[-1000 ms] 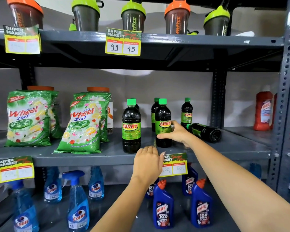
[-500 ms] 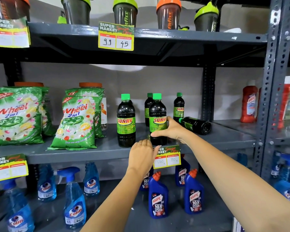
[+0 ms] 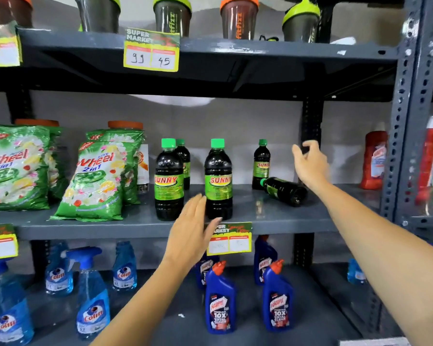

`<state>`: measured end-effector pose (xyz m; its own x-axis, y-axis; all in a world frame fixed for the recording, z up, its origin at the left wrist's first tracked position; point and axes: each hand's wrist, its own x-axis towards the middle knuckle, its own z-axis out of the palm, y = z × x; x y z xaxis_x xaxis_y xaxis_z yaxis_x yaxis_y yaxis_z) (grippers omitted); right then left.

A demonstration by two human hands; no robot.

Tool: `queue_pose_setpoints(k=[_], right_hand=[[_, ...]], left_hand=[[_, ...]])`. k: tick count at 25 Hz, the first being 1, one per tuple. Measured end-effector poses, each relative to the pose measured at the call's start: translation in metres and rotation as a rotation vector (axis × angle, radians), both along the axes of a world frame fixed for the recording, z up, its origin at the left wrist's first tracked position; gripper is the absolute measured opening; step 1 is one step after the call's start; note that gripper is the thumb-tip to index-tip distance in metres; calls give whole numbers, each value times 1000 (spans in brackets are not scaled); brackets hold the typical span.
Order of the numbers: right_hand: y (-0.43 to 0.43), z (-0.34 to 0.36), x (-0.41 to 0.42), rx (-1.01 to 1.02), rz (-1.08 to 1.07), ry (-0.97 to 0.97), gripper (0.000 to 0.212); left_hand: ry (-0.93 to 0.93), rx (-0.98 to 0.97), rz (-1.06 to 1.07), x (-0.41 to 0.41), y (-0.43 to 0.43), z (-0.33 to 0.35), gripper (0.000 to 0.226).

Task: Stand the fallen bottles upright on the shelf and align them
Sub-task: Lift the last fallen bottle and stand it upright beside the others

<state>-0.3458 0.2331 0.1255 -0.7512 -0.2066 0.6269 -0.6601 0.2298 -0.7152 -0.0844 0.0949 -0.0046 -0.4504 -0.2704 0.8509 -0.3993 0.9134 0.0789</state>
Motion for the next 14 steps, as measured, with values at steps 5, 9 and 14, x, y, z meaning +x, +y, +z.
queue_pose_setpoints(k=[5, 9, 14], right_hand=[[7, -13, -50, 564, 69, -74, 64], [-2, -17, -45, 649, 290, -396, 84], [-11, -19, -49, 428, 381, -616, 50]], left_hand=[[-36, -320, 22, -19, 46, 4, 16], [-244, -177, 4, -84, 77, 11, 40], [-365, -31, 118, -117, 73, 10, 59]])
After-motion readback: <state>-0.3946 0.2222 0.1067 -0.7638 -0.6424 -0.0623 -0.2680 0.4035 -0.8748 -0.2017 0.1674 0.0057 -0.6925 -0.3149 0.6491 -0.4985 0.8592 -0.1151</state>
